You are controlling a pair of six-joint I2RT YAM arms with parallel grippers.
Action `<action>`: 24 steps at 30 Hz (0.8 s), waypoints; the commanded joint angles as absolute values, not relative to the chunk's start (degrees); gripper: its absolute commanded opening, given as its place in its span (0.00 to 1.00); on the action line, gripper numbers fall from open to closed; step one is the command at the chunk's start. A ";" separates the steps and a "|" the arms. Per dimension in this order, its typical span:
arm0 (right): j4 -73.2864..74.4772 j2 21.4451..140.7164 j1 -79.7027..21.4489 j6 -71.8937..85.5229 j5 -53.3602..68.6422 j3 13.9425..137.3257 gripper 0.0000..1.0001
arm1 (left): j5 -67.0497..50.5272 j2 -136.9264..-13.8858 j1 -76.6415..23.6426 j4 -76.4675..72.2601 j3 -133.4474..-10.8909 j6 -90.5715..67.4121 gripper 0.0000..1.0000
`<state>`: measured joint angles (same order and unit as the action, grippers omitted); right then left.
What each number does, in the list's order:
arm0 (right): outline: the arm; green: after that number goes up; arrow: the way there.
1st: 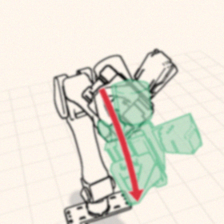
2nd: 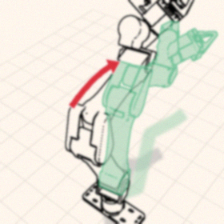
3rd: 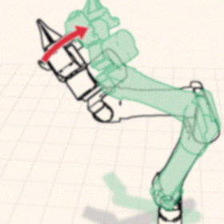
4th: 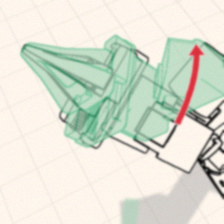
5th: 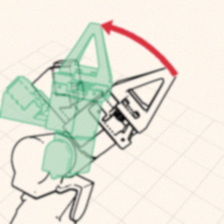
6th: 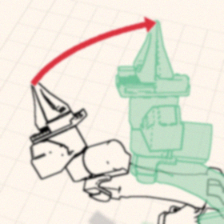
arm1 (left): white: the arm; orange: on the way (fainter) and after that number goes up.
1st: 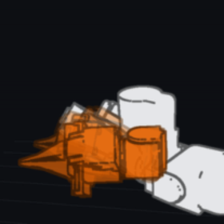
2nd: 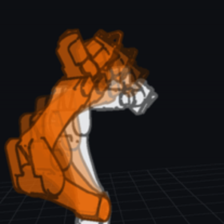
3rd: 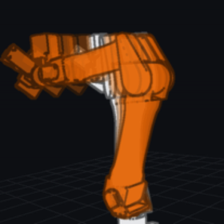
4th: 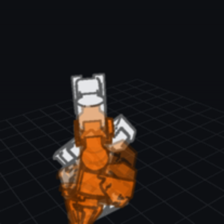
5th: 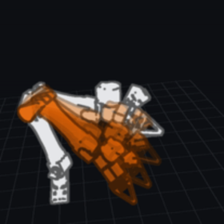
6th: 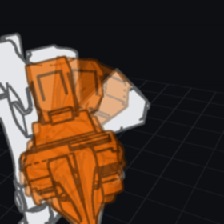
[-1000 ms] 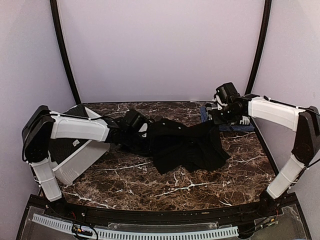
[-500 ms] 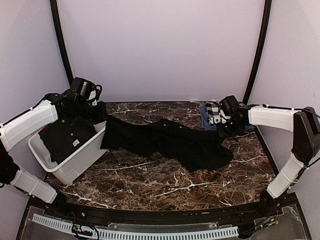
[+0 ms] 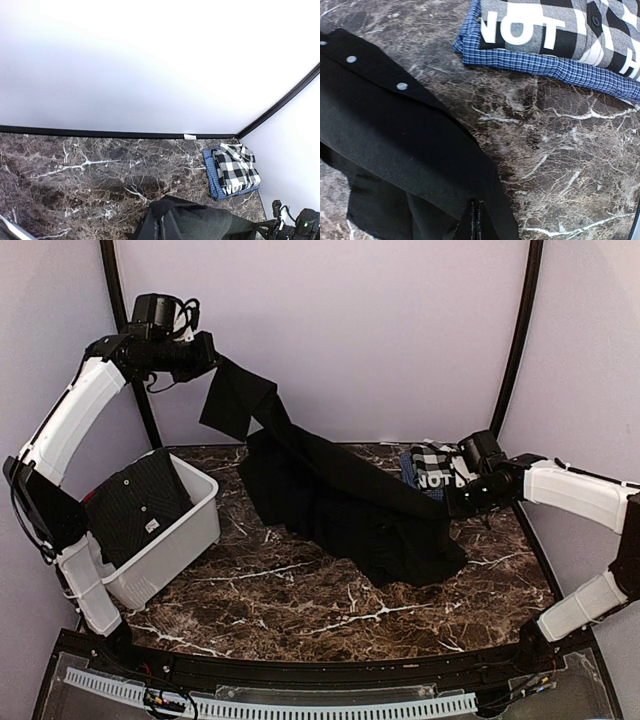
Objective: Fold and stack the long sleeve shirts
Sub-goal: Place the crumpled shirt at the center of the board.
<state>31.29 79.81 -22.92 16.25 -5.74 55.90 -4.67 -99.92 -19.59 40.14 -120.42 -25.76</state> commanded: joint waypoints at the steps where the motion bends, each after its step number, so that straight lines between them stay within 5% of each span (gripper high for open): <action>1: 32.73 77.09 -23.26 16.62 -0.42 58.75 0.00 | -8.93 -104.72 -17.60 42.65 -134.85 -23.11 0.00; 8: 32.08 75.00 -29.48 17.91 13.60 62.95 0.00 | -15.04 -106.03 -16.79 31.68 -140.34 -25.12 0.00; 18: 24.74 78.26 -37.01 19.31 19.51 63.32 0.02 | -34.62 -113.90 -22.90 24.53 -132.66 -29.46 0.00; 24: 19.28 77.15 -37.42 19.51 12.50 61.09 0.43 | -35.59 -119.41 -31.87 24.70 -127.14 -28.60 0.00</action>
<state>25.67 78.17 -36.84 19.00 16.43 62.37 -31.03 -117.80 -26.46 25.47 -131.76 -28.84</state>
